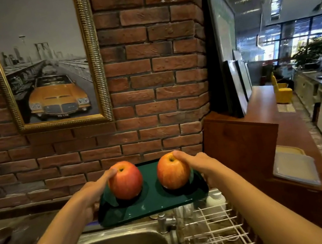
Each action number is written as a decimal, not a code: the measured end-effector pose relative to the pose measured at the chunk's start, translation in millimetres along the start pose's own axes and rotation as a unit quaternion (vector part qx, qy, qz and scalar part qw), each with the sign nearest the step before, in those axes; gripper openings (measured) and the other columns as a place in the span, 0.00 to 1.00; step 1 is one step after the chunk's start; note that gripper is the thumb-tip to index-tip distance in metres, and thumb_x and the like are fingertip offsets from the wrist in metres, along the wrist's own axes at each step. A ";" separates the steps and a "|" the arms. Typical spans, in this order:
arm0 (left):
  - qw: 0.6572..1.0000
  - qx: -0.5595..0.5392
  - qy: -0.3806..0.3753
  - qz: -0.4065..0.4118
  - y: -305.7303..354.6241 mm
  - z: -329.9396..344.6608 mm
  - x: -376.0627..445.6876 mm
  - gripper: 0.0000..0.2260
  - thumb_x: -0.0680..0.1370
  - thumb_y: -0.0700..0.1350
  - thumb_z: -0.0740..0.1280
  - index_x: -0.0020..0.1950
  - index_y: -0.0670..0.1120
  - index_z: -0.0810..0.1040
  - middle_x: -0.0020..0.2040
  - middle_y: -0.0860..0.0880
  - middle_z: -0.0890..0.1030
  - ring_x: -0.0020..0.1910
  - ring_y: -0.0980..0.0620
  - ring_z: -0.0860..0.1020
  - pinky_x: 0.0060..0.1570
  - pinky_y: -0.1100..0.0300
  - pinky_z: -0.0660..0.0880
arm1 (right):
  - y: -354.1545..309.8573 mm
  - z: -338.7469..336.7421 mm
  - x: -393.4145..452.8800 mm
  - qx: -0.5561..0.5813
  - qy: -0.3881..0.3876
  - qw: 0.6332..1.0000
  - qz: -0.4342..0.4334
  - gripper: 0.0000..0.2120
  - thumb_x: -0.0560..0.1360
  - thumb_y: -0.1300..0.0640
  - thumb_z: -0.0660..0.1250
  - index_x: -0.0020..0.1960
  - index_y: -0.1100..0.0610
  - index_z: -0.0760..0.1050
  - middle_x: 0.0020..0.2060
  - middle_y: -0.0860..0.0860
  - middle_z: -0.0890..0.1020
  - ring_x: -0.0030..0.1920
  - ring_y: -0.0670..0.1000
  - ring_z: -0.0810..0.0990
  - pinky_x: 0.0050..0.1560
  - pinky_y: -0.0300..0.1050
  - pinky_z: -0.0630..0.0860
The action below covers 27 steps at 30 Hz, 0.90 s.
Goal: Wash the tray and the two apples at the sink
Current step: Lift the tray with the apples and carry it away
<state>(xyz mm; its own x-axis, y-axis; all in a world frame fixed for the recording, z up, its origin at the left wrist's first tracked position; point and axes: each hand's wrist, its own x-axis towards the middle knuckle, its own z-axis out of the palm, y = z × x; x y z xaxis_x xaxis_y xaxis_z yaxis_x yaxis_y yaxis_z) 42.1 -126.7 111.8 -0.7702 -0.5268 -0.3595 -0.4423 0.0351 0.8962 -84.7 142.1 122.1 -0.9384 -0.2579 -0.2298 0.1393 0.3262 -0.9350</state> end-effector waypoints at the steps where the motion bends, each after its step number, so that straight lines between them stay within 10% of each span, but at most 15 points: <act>1: 1.000 -0.008 0.005 0.002 0.7 13.6 -4.6 0.43 0.68 0.68 0.71 0.74 0.41 0.67 0.67 0.35 0.73 0.59 0.35 0.75 0.44 0.48 0.74 | 2.8 -13.5 0.6 -0.001 -0.001 1.000 -0.004 0.52 0.66 0.29 0.71 0.77 0.60 0.58 0.75 0.58 0.65 0.71 0.62 0.68 0.55 0.54 0.69; 13: 0.998 -0.040 0.033 -0.025 8.7 127.7 -45.8 0.47 0.66 0.70 0.72 0.77 0.45 0.65 0.71 0.37 0.72 0.66 0.35 0.73 0.65 0.38 0.73 | 39.4 -122.9 3.4 -0.014 -0.019 1.000 0.012 0.50 0.67 0.31 0.71 0.77 0.60 0.60 0.74 0.60 0.66 0.71 0.64 0.68 0.58 0.57 0.71; 27: 0.999 -0.012 0.015 -0.037 15.1 175.7 -25.2 0.43 0.65 0.71 0.72 0.72 0.46 0.68 0.62 0.41 0.74 0.49 0.40 0.76 0.39 0.51 0.75 | 76.8 -157.1 24.6 -0.010 -0.002 0.998 0.058 0.53 0.65 0.29 0.71 0.77 0.60 0.60 0.73 0.62 0.67 0.69 0.65 0.70 0.65 0.64 0.73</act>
<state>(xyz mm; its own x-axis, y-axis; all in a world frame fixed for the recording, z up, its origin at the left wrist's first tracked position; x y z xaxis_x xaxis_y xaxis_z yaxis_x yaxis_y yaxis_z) -26.0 36.4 88.7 -0.7215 -0.5518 -0.4183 -0.4870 -0.0250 0.8730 -146.8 303.7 87.1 -0.9151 -0.2211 -0.3371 0.2403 0.3722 -0.8965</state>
